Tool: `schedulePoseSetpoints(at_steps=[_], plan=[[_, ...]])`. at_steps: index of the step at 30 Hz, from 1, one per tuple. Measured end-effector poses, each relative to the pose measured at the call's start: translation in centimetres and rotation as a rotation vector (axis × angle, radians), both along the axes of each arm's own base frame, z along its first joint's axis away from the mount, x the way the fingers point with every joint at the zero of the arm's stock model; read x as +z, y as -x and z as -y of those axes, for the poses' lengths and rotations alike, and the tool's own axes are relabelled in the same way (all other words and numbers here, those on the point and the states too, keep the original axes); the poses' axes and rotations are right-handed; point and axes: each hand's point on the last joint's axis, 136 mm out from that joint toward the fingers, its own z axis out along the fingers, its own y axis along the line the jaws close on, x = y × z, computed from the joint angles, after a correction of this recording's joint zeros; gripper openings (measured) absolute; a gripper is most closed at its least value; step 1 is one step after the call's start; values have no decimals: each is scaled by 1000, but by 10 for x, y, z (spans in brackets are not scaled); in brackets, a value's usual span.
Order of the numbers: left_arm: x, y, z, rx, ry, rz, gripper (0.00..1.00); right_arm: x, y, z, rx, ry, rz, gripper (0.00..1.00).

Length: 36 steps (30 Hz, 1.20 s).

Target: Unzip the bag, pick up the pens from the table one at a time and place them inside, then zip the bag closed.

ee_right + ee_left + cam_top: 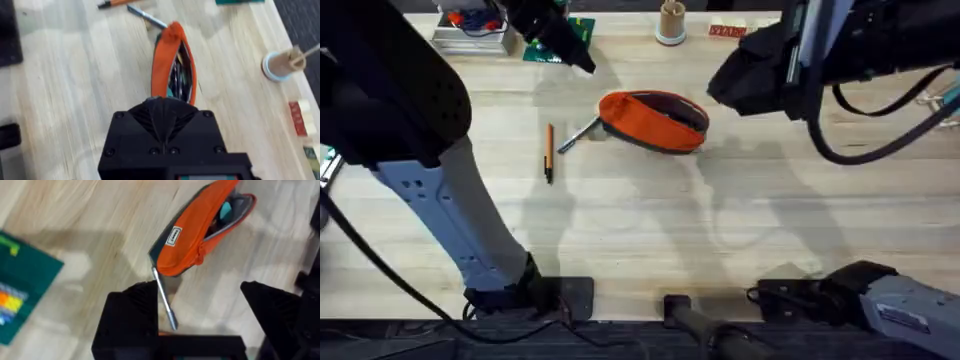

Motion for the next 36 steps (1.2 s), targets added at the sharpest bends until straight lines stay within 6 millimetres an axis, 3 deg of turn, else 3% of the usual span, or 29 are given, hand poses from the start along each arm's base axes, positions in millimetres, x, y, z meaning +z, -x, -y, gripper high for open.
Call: schedulePoseSetpoints(at_steps=[5,16,22,29,36], plan=[[11,4,-4,93,-36,-34,995,-6,-3,7,-33,45,-3,30],[121,56,-8,258,-87,214,996,-23,-11,8,-46,80,-44,30],[151,85,-12,336,-103,288,997,-35,-15,6,-45,95,-79,30],[152,131,-12,363,-112,295,997,-42,-19,6,-48,109,-98,30],[124,160,-13,367,-141,218,997,-43,-20,6,-48,110,-101,30]])
